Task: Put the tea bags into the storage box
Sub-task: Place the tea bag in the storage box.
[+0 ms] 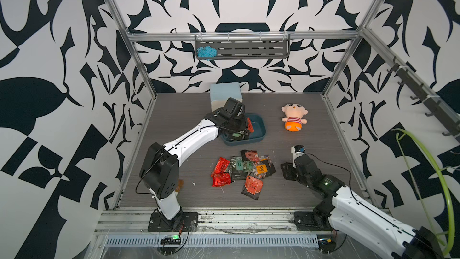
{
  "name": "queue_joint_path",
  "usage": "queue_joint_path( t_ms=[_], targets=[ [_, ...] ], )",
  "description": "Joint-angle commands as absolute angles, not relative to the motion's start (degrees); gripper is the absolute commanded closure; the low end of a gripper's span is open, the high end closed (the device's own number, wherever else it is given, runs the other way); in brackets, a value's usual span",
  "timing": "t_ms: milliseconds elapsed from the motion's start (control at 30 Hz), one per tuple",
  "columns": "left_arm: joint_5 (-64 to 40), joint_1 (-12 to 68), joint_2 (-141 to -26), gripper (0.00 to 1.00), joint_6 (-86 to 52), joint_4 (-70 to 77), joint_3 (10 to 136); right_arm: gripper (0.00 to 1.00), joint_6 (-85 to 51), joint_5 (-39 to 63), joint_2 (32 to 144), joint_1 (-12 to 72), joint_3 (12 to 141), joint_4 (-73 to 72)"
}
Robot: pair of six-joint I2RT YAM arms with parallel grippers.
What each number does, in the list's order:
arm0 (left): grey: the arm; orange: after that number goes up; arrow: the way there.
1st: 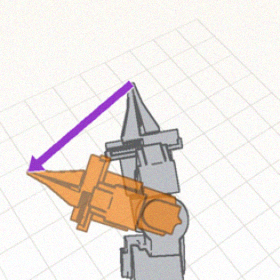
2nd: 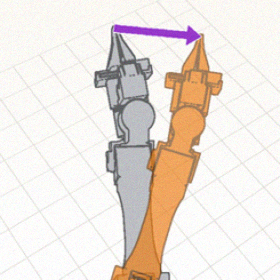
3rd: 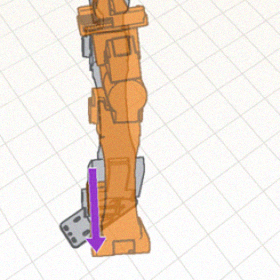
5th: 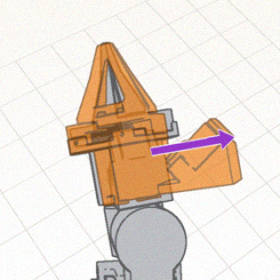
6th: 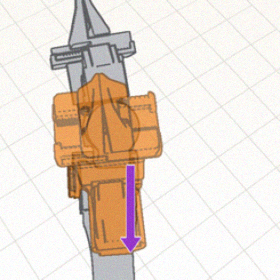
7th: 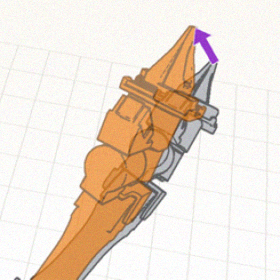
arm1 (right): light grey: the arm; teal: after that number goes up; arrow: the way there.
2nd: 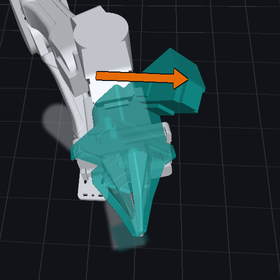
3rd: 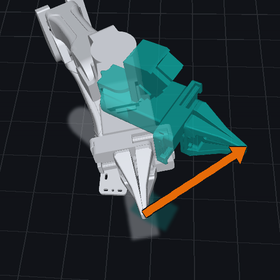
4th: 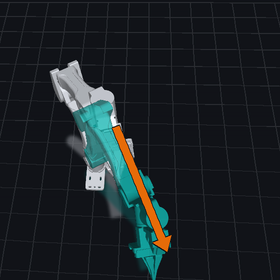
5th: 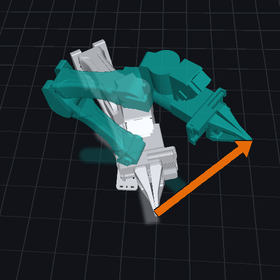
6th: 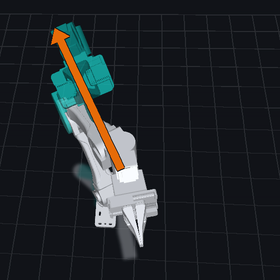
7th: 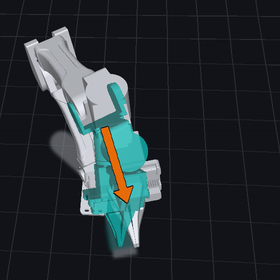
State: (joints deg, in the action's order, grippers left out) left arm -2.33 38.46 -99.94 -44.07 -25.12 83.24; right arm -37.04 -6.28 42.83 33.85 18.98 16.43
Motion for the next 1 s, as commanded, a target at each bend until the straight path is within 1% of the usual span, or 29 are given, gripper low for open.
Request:
queue_joint_path(
  t_ms=[0,67,300,533,600,667,833,900,967],
  targets=[
    [-4.4,36.4,-103.2,1.0,-43.3,-25.4,84.1,0.63,-36.5,-6.0,43.0,34.0,19.0,14.9],
    [-5.5,35.2,-104.4,1.0,-44.0,-24.6,84.1,0.63,-36.4,-5.8,43.2,34.0,18.9,14.6],
    [-4.8,34.1,-108.4,1.0,-43.4,-25.7,86.5,0.63,-35.9,-5.0,44.8,34.0,19.2,14.0],
    [-1.9,34.1,-109.4,1.0,-42.1,-28.2,86.4,0.61,-35.0,-4.2,46.7,34.0,19.8,13.9],
    [-0.4,34.1,-109.2,0.89,-41.5,-29.3,86.4,0.6,-34.9,-4.0,46.9,34.1,19.8,13.8],
    [1.4,34.0,-108.5,0.82,-40.6,-30.8,86.6,0.6,-34.9,-4.0,47.1,34.0,19.7,13.8],
    [4.7,33.8,-104.3,0.61,-38.7,-30.7,83.9,0.59,-34.8,-3.3,47.6,34.0,19.7,13.3],
    [6.3,33.7,-101.7,0.56,-38.9,-30.3,81.5,0.59,-34.8,-2.8,48.0,34.0,19.7,13.2],
    [6.9,33.8,-98.2,0.54,-39.3,-30.4,78.6,0.59,-34.7,-2.8,48.4,34.0,19.9,13.1]
  ],
)
